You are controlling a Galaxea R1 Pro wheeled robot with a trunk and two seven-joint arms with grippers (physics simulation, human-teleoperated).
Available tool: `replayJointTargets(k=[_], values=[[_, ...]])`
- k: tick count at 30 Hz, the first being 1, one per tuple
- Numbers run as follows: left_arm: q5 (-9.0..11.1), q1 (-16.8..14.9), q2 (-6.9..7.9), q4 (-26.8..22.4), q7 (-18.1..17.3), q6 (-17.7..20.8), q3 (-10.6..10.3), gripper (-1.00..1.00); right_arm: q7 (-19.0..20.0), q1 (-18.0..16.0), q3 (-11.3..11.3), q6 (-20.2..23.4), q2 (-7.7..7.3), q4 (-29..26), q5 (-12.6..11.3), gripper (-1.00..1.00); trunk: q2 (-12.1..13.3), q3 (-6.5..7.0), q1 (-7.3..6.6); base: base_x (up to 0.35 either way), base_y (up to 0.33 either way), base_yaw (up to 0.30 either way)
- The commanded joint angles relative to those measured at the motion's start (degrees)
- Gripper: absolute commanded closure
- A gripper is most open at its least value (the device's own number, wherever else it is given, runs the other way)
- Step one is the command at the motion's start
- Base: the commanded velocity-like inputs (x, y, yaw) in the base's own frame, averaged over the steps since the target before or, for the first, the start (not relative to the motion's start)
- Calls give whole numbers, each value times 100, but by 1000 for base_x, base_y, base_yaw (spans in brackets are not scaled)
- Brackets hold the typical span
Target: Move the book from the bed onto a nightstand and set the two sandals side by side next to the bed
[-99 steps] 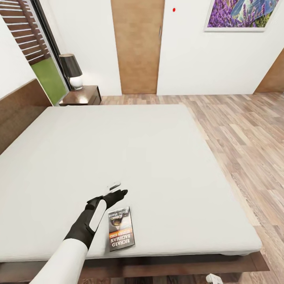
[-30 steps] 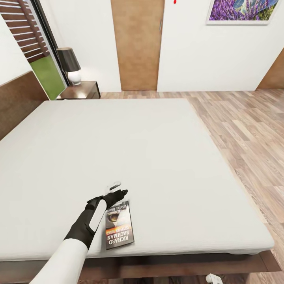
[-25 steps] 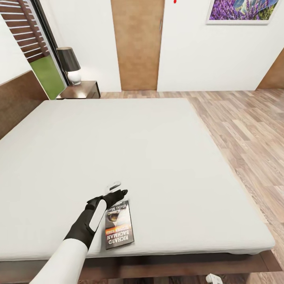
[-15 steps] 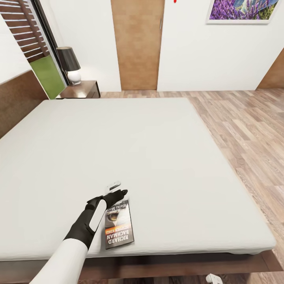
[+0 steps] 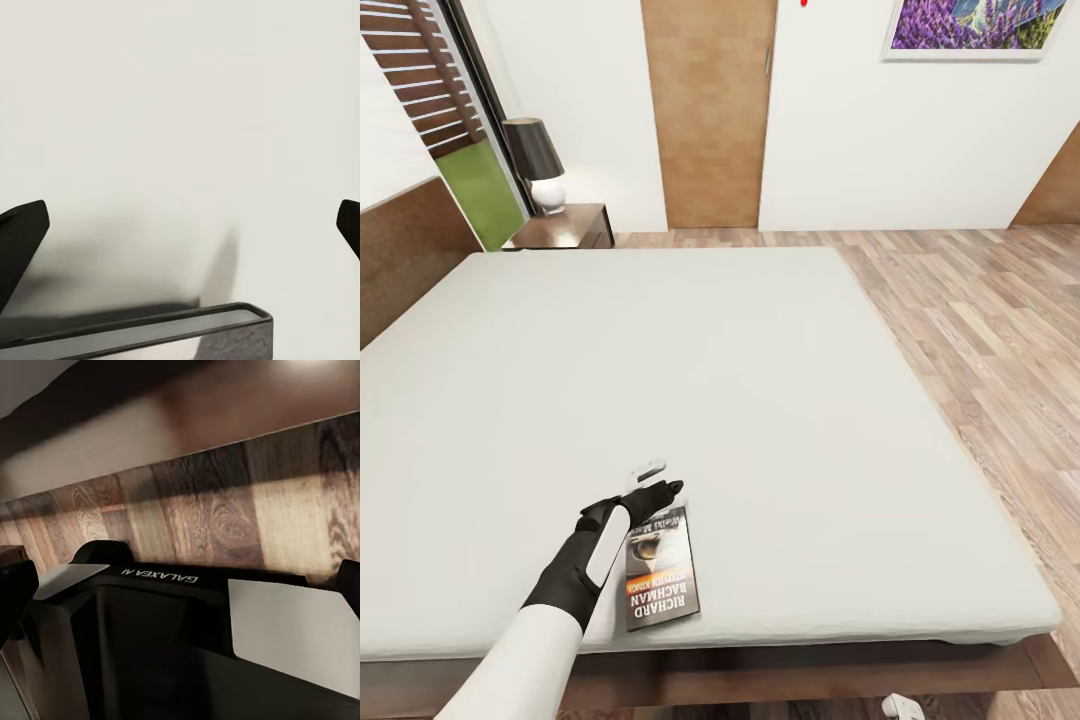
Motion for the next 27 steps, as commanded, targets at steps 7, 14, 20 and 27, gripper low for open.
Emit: replayJointTargets(k=[7, 14, 20, 27], values=[[109, 1, -4, -3, 33, 32, 11, -100, 25, -8, -7, 24, -3, 21, -51, -100, -2, -5, 1, 101, 0, 0], [109, 1, -3, 3, 30, 29, 2, -100, 25, -8, -6, 24, -3, 21, -51, -100, -2, -5, 1, -19, 0, 0], [109, 1, -5, 5, 30, 28, -1, -100, 25, -8, -8, 24, -3, 21, -51, -100, -2, -5, 1, -89, 0, 0], [109, 1, -6, 5, 30, 28, 1, -100, 25, -8, -8, 24, -3, 21, -51, -100, -2, -5, 1, -24, 0, 0]])
